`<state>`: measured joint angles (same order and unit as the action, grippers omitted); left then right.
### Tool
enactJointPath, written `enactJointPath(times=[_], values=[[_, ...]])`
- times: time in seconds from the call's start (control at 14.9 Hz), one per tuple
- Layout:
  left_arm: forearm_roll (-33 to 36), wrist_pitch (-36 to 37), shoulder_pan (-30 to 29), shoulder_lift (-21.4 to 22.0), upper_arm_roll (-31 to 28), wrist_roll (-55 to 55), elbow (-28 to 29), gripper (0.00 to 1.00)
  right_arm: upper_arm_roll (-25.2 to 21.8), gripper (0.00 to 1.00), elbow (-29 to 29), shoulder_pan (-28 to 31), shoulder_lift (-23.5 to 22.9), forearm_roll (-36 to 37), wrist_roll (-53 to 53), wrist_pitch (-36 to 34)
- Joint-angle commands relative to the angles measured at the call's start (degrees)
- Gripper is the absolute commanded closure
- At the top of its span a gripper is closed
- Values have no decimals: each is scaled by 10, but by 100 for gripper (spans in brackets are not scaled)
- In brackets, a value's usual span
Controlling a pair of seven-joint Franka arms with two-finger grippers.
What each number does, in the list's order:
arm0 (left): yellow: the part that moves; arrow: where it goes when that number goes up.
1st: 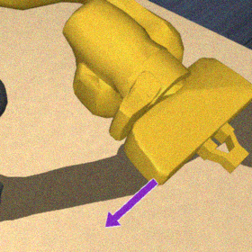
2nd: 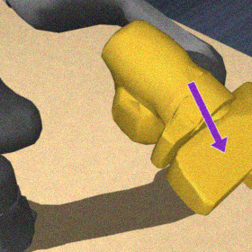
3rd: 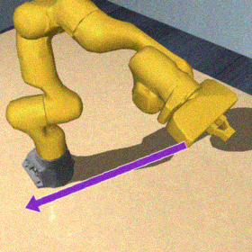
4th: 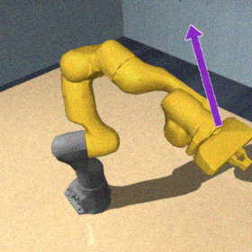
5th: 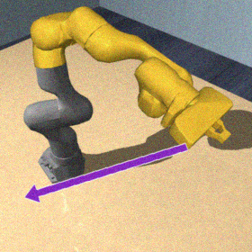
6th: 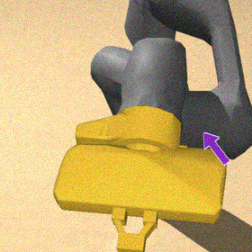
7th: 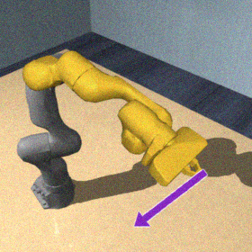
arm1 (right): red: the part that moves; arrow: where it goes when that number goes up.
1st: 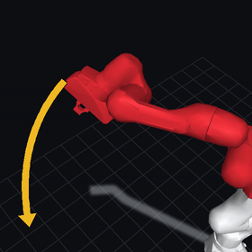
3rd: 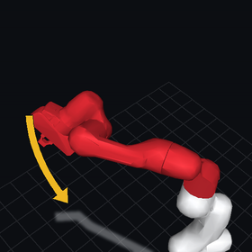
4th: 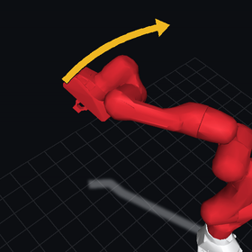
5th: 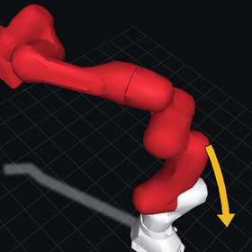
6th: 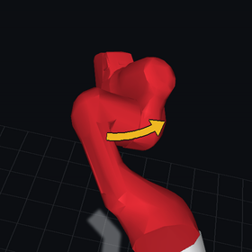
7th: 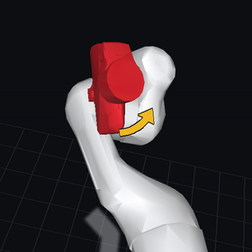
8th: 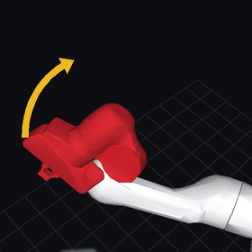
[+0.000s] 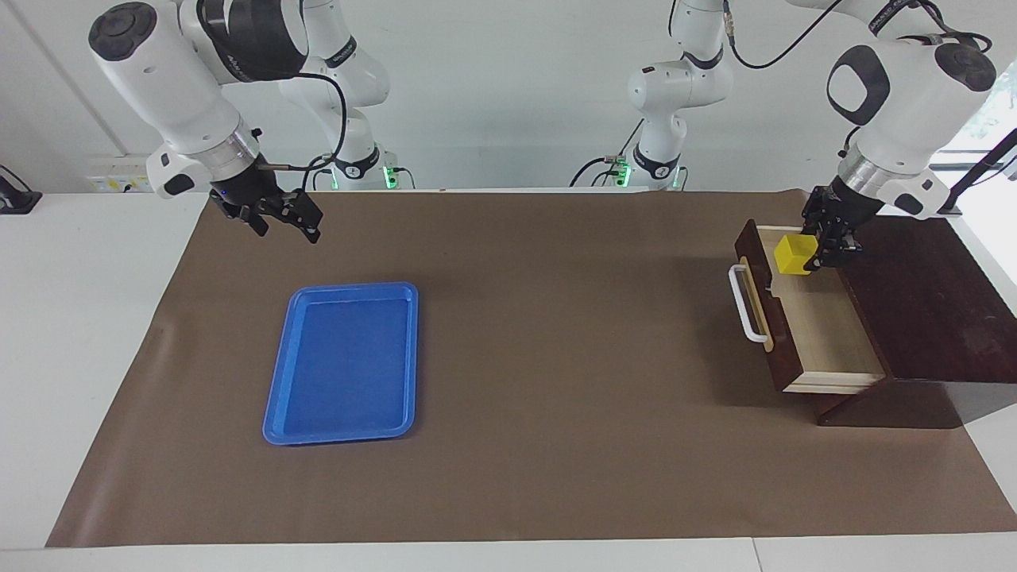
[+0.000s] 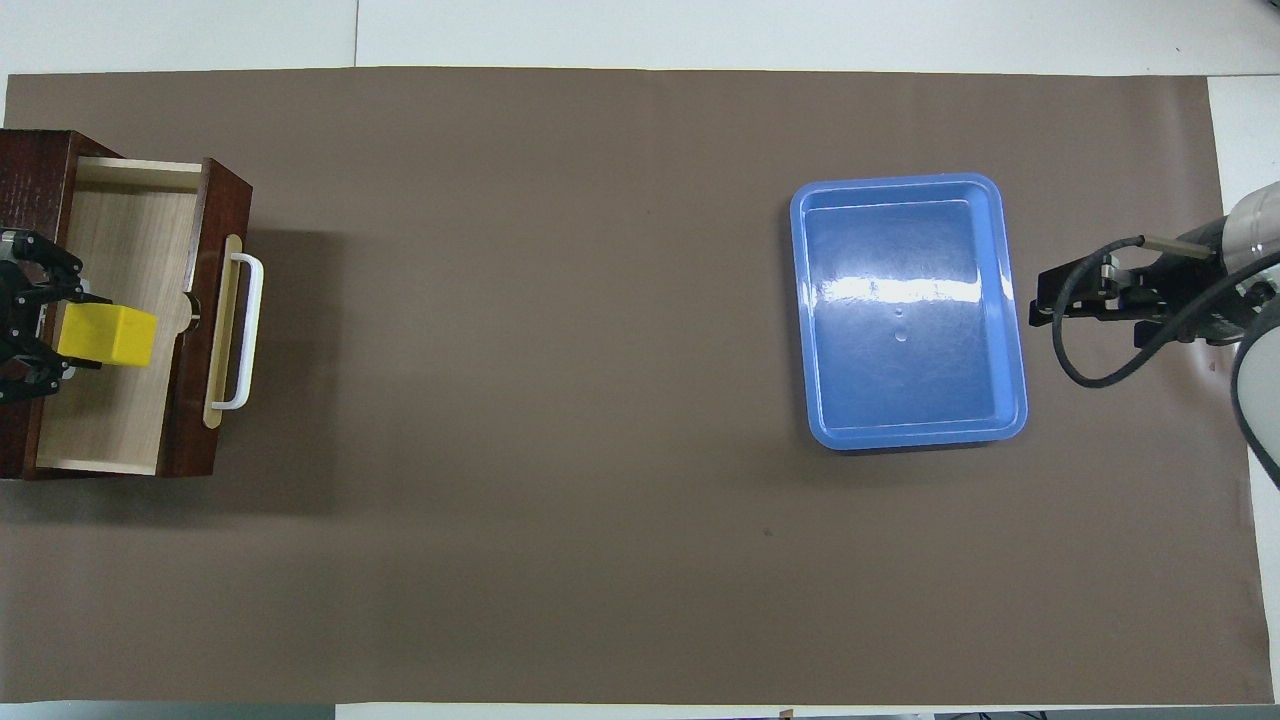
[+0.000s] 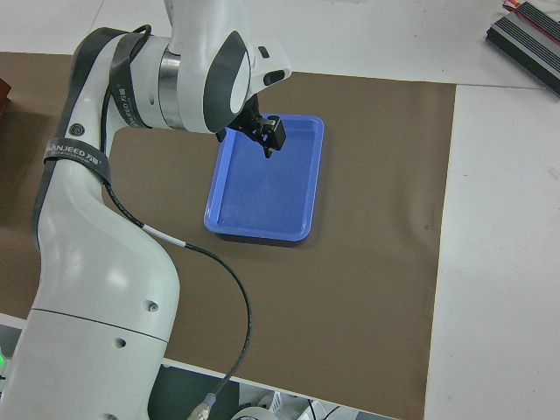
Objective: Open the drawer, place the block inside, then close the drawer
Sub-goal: 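Release the yellow block inside the drawer with the left gripper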
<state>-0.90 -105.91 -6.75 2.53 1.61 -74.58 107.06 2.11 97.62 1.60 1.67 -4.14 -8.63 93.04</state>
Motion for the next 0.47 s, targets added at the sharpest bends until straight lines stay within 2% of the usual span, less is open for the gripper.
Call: enactJointPath(times=[0.0, 0.13, 0.4], values=[[3, -45, -27, 0, 7, 19, 32, 100, -5, 0, -11, 5, 16, 30, 104, -5], [3, -84, -30, -1, 7, 18, 64, 100, -10, 0, -38, 6, 5, 61, 187, -5], [3, -109, -34, 2, 7, 11, 108, 100, -5, 0, -40, 25, 2, 63, 223, 8]])
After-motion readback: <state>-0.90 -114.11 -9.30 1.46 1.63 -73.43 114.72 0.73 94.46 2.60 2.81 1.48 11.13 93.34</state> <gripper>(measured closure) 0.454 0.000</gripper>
